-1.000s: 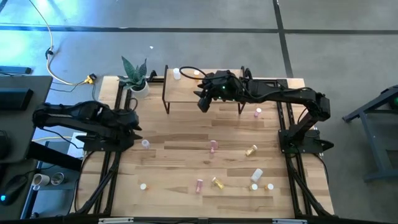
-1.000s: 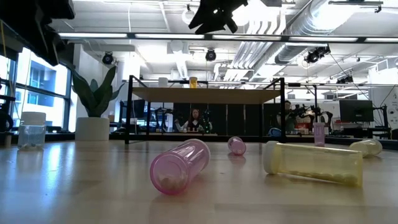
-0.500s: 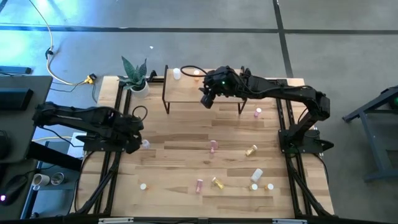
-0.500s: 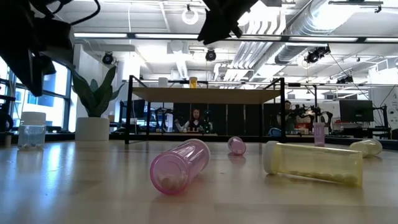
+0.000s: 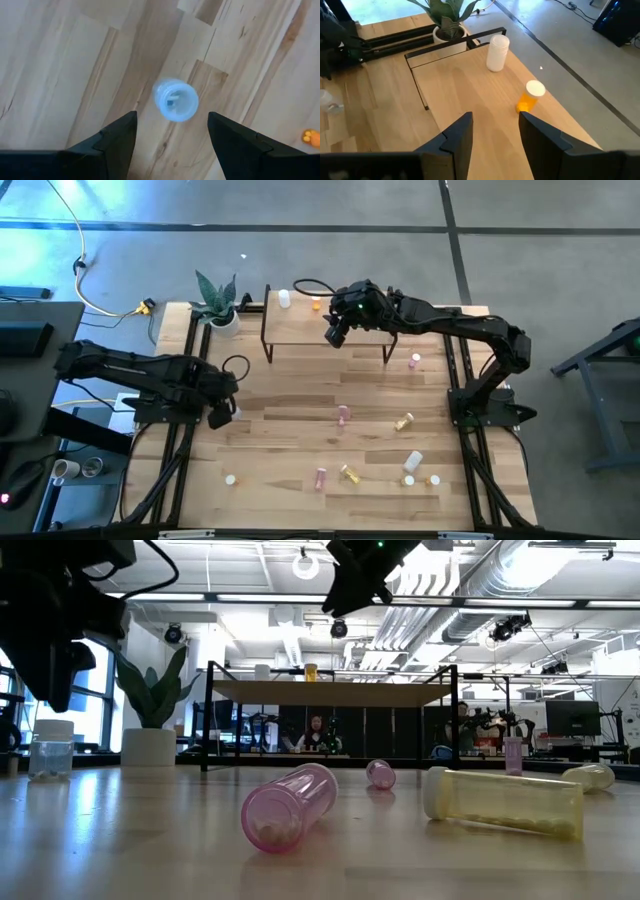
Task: Pick and place medicine bottles onto shelf by color
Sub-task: Put the top white medicine bottle on the shelf aligned with the other white medicine bottle
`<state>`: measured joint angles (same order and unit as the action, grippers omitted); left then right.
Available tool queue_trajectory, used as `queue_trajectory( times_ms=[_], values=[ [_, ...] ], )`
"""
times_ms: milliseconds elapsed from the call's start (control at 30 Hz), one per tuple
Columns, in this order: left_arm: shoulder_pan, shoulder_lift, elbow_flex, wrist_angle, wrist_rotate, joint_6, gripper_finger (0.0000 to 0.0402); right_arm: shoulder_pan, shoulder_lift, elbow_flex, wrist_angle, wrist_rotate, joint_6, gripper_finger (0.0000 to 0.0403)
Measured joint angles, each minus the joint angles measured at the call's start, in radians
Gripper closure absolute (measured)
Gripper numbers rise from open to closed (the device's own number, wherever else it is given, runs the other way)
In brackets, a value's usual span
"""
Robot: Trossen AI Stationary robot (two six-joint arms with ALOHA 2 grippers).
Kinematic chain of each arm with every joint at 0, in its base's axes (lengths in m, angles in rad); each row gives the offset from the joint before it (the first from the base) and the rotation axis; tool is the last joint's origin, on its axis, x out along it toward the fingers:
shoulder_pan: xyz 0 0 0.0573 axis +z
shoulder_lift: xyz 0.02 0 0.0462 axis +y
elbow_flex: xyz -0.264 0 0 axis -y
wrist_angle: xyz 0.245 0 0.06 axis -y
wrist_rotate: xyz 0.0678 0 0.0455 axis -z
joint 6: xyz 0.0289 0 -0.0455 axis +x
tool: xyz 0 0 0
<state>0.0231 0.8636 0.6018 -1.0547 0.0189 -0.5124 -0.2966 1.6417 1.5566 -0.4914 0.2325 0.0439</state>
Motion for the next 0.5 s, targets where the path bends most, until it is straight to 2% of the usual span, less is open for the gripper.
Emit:
queue_trajectory(
  times_ms=[500],
  values=[
    [0.000,0.173,0.000,0.083,0.011,-0.005,0.0167,-0.005,0.000,0.000,-0.006,0.000,-0.025,0.0252]
  ],
)
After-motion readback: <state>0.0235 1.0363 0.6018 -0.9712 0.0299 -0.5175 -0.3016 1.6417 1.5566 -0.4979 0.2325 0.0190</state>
